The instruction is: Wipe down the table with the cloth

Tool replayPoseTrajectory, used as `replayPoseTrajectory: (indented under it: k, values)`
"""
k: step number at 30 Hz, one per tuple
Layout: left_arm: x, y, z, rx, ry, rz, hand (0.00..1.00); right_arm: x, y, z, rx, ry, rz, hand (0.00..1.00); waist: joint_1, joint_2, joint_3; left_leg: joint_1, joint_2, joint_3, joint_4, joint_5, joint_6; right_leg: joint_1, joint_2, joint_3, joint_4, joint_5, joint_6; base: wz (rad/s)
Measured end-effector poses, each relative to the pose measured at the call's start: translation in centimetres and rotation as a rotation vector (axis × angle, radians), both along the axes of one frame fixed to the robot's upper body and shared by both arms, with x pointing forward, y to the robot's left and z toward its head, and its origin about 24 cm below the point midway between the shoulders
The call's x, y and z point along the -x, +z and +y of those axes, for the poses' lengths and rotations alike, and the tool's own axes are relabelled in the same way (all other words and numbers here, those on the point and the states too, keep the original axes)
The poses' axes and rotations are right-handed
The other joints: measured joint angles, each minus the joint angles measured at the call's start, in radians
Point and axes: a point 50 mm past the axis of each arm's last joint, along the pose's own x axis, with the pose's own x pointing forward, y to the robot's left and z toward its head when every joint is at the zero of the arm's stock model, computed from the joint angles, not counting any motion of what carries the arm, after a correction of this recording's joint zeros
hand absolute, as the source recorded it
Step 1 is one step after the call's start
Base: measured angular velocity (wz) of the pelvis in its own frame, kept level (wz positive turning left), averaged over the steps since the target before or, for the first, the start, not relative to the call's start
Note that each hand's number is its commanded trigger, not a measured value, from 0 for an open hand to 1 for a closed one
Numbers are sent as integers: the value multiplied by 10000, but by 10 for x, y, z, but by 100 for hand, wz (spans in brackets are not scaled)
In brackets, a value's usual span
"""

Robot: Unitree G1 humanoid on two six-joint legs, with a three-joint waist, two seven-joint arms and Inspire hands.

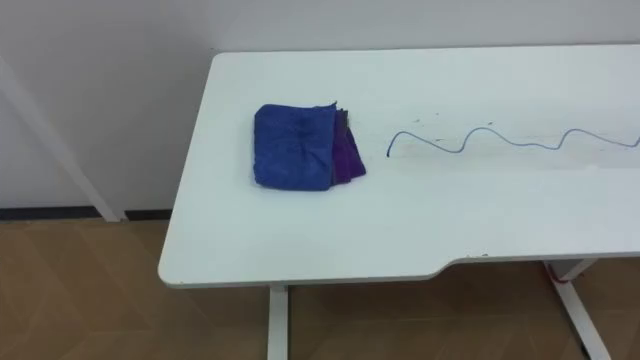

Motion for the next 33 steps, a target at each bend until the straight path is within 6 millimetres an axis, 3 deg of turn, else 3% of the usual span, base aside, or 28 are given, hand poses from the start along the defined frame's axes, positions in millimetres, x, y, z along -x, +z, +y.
replayPoseTrajectory:
  k: [16,19,23,28,31,33]
  values:
    - [-1,0,1,-10,103,-51,0,-2,0,1,-292,-15,-178,0,1,-72,-22,-7,2,-9,4,0,0,-10,-3,-42,4,0,0,0]
    - [1,0,1,5,146,15,0,4,0,-1,-276,-488,-62,0,-6,-86,-19,-13,-3,-17,4,0,0,-4,-24,-115,3,0,0,3]
    - [13,0,4,-60,448,420,0,26,1,-6,-211,-2248,398,0,-16,-151,-60,33,-8,-29,1,0,0,18,-7,20,5,-1,0,-1]
    - [37,4,23,-400,1751,909,0,49,9,-33,675,-4503,734,0,-371,-274,-67,55,-10,-41,14,0,0,45,-10,48,20,-2,-1,-1]
    - [40,9,36,-680,2047,1039,0,58,19,-61,1541,-5658,985,0,-598,-402,-58,0,-25,-60,21,-7,10,18,-59,10,32,-12,-16,1]
    - [38,14,50,-1027,2122,936,0,56,32,-91,2471,-6460,849,0,-838,-550,-57,25,-41,-77,29,-9,15,13,-69,18,34,-32,-27,0]
